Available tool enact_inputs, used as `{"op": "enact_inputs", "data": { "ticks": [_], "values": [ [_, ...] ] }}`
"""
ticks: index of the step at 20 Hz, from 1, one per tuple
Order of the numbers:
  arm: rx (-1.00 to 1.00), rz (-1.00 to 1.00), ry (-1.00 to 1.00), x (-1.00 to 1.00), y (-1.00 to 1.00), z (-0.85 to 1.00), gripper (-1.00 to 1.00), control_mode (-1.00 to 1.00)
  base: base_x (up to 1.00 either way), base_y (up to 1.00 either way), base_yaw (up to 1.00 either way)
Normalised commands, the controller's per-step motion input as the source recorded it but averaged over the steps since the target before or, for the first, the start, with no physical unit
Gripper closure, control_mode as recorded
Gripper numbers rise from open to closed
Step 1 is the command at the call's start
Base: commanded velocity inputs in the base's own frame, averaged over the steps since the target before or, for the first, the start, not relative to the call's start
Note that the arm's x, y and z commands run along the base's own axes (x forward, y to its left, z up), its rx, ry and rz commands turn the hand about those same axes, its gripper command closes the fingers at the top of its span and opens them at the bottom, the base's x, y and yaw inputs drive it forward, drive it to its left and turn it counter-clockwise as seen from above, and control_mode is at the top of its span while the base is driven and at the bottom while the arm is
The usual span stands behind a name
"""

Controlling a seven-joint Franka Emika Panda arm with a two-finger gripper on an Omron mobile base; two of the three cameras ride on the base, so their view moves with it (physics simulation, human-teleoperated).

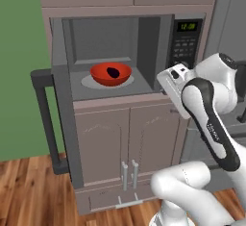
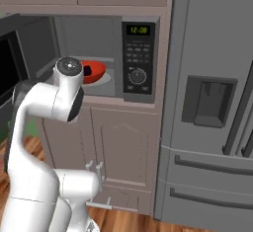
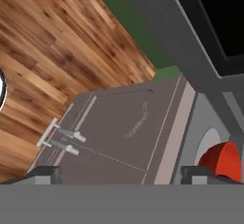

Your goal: Pick the eggplant from the sink and place it in the bowl. Then pick the bowl and place it in the microwave. Then close the microwave door and press the start button.

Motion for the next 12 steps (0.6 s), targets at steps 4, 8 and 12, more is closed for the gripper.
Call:
{"op": "enact_inputs", "data": {
  "ticks": [4, 8, 12],
  "values": [
    [0.0, 0.02, 0.01, -1.0, 0.04, 0.4, -1.0, -1.0, 0.0, 0.0, 0.0],
    [0.0, 0.0, 0.0, -1.0, 0.37, 0.2, -1.0, -1.0, 0.0, 0.0, 0.0],
    [0.0, -0.02, 0.0, -1.0, 0.32, 0.21, -1.0, -1.0, 0.0, 0.0, 0.0]
  ]
}}
